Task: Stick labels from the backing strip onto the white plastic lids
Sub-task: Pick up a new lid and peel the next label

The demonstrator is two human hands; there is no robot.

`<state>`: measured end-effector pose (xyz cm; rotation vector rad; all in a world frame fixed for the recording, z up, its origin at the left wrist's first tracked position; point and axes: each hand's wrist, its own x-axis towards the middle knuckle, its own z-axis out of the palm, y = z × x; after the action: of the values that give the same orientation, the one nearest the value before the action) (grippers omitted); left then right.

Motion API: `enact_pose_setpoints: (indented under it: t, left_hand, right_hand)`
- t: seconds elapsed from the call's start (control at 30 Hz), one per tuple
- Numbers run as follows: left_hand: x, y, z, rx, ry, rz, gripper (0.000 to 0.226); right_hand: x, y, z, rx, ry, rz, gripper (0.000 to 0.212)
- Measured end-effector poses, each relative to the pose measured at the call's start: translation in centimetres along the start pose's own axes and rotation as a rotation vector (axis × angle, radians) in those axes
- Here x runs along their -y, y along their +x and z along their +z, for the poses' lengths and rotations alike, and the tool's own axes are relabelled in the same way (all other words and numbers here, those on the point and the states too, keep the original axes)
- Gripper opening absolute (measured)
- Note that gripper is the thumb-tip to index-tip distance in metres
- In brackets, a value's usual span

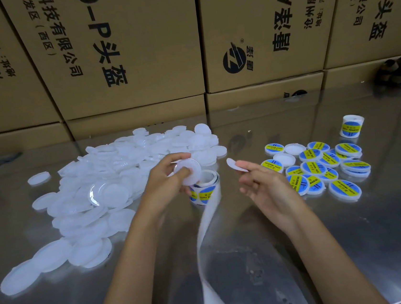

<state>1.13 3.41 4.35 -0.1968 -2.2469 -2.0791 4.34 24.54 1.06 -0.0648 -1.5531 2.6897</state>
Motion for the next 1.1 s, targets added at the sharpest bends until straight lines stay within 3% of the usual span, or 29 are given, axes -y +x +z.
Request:
enact_pose_setpoints:
  t: [0.17,0.47,0.67,1.1]
  left_hand:
    - [-0.1,-0.3,0.3,-0.021,-0.246,-0.062,0.042]
    - [-0.9,-1.0,3.1,0.141,-0.443,-0.168,0.044]
    - [-0.9,-1.3,3.6,0.280,-0.462,-0.171,0.043]
    - [-0.9,-1.4,4.1,0.312,-0.429,-0.153,0.046]
  right_hand:
    - [-0.3,-0.1,0.6,-0.013,0.019,0.008,0.015]
    - [-0.2,-0.8,2.1,-0.003,-0.123,-0.245,0.013]
    - [-1.0,-0.8,3.1,-0.064,-0.287,-0.334,0.014]
    - [-1.8,-0.2,3.2,-0.182,-0.358,-0.386,0.016]
